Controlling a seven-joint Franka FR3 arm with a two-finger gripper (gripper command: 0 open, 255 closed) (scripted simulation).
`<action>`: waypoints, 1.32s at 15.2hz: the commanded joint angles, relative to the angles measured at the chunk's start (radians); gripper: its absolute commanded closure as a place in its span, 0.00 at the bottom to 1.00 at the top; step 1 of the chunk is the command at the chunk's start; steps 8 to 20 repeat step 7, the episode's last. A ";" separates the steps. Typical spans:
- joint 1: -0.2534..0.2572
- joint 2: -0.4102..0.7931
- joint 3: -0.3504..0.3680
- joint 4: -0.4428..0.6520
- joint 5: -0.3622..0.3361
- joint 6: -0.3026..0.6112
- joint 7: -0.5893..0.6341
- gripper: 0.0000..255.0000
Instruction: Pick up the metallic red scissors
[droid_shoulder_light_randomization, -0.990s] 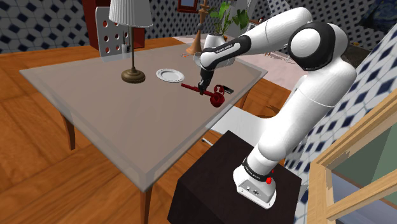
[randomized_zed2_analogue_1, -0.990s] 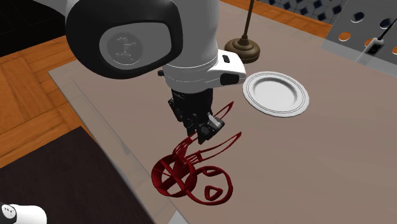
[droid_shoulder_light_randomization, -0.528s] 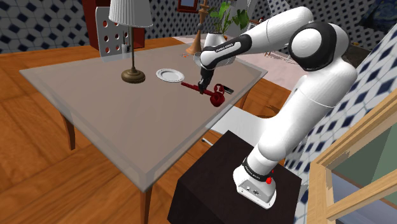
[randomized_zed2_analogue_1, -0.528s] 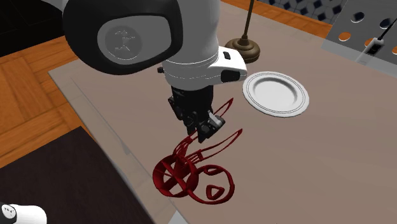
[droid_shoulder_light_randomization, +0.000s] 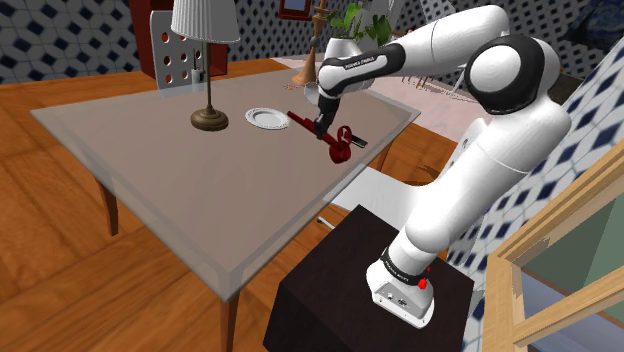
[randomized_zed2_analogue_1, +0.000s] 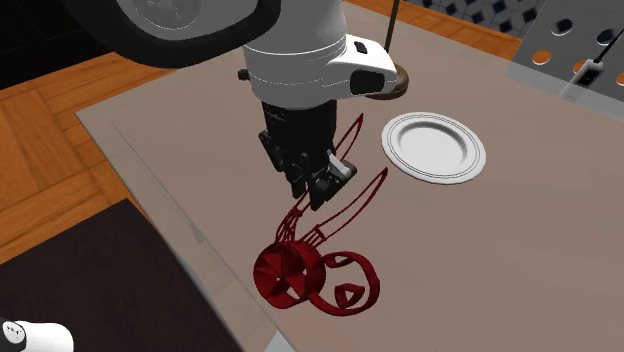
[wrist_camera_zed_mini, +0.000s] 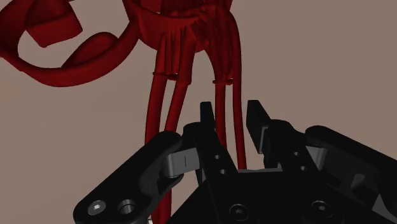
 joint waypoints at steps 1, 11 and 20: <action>0.000 -0.009 0.001 0.020 0.000 -0.029 -0.002 1.00; 0.001 -0.030 0.003 0.056 -0.001 -0.085 -0.004 1.00; 0.001 -0.030 0.003 0.056 -0.001 -0.085 -0.004 1.00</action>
